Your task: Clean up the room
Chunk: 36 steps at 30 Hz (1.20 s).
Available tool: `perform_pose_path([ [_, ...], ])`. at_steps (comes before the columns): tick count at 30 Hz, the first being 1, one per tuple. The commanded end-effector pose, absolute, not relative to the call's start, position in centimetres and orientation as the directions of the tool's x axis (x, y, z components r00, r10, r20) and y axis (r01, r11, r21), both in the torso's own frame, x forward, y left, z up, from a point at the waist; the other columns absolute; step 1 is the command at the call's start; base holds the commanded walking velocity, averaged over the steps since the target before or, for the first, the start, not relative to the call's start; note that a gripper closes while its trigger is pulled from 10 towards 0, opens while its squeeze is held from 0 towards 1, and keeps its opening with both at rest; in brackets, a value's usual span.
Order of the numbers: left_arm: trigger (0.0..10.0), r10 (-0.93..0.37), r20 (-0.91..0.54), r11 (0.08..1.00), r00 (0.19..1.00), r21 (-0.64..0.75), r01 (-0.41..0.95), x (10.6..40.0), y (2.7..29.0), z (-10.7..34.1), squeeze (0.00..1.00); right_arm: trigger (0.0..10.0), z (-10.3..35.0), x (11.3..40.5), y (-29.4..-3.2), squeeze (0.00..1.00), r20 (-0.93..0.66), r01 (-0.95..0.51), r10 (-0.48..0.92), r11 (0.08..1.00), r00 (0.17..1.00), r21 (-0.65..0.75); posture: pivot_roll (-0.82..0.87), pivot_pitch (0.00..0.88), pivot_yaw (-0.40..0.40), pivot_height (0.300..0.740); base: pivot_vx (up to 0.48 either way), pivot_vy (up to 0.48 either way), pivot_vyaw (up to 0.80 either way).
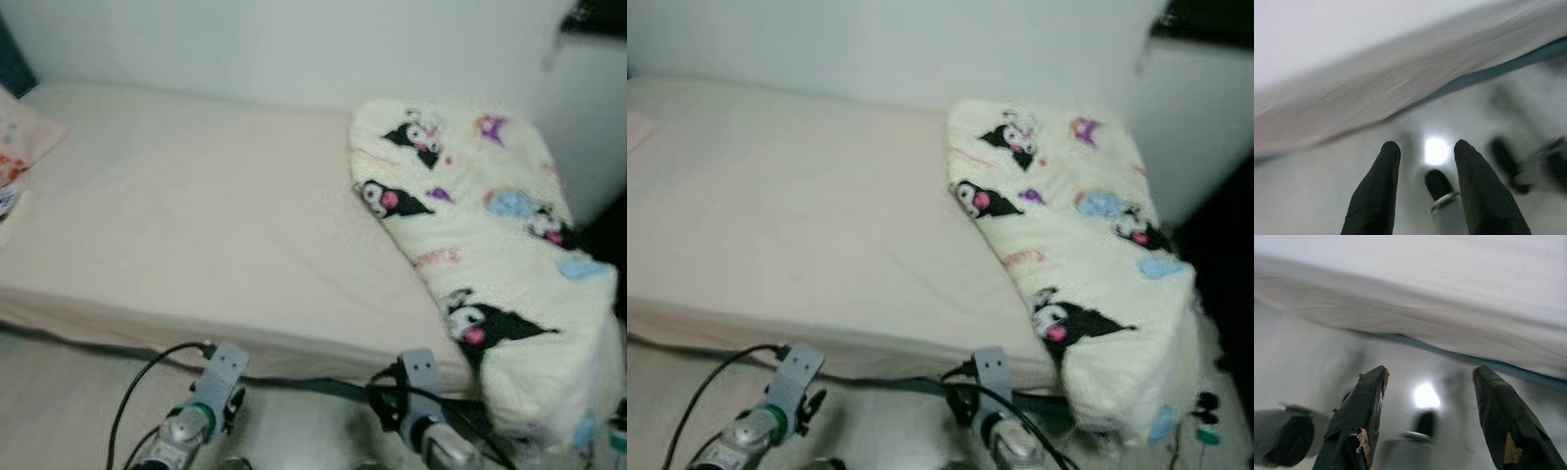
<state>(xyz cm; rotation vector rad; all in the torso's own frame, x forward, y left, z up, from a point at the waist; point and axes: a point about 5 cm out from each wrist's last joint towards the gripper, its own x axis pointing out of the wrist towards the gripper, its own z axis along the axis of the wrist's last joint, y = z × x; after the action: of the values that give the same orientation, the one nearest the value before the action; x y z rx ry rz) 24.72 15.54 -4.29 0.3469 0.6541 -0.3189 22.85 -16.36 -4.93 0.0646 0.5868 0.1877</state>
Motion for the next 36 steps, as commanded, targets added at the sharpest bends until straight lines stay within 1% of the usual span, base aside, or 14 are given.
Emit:
perform_pose_path([
  [1,10.0,-0.165,-0.662,0.891,0.731,0.218,0.399,24.2,16.1,-4.7,0.00,10.0,-5.6,22.0,-16.1,0.00,-0.572,-0.144,0.192,0.981,0.797,0.128,0.04,0.052,0.008,0.740,0.000,-0.334,-0.44],
  [5,10.0,-0.166,-0.661,0.891,0.731,0.218,0.399,24.2,16.0,-4.7,0.00,10.0,-5.6,22.0,-16.1,0.00,-0.572,-0.137,0.187,0.982,0.799,0.129,0.04,0.053,0.009,0.740,0.000,-0.321,0.00],
  [31,10.0,-0.161,-0.660,0.887,0.734,0.229,0.401,24.3,16.1,-4.6,0.00,10.0,-5.4,22.2,-16.1,0.00,-0.566,-0.134,0.181,0.983,0.804,0.124,0.04,0.051,0.013,0.740,0.000,0.000,0.00],
  [32,10.0,-0.170,-0.618,0.883,0.767,0.251,0.397,25.0,16.1,-3.9,0.00,10.0,-4.9,22.8,-16.6,0.00,-0.536,-0.137,0.164,0.986,0.828,0.091,0.04,0.057,0.013,0.740,0.000,0.000,0.00],
  [36,10.0,-0.176,-0.598,0.883,0.782,0.256,0.394,25.4,16.1,-3.6,0.00,10.0,-4.6,23.0,-16.8,0.00,-0.518,-0.135,0.157,0.988,0.841,0.081,0.04,0.057,0.013,0.740,0.000,0.000,0.00],
])
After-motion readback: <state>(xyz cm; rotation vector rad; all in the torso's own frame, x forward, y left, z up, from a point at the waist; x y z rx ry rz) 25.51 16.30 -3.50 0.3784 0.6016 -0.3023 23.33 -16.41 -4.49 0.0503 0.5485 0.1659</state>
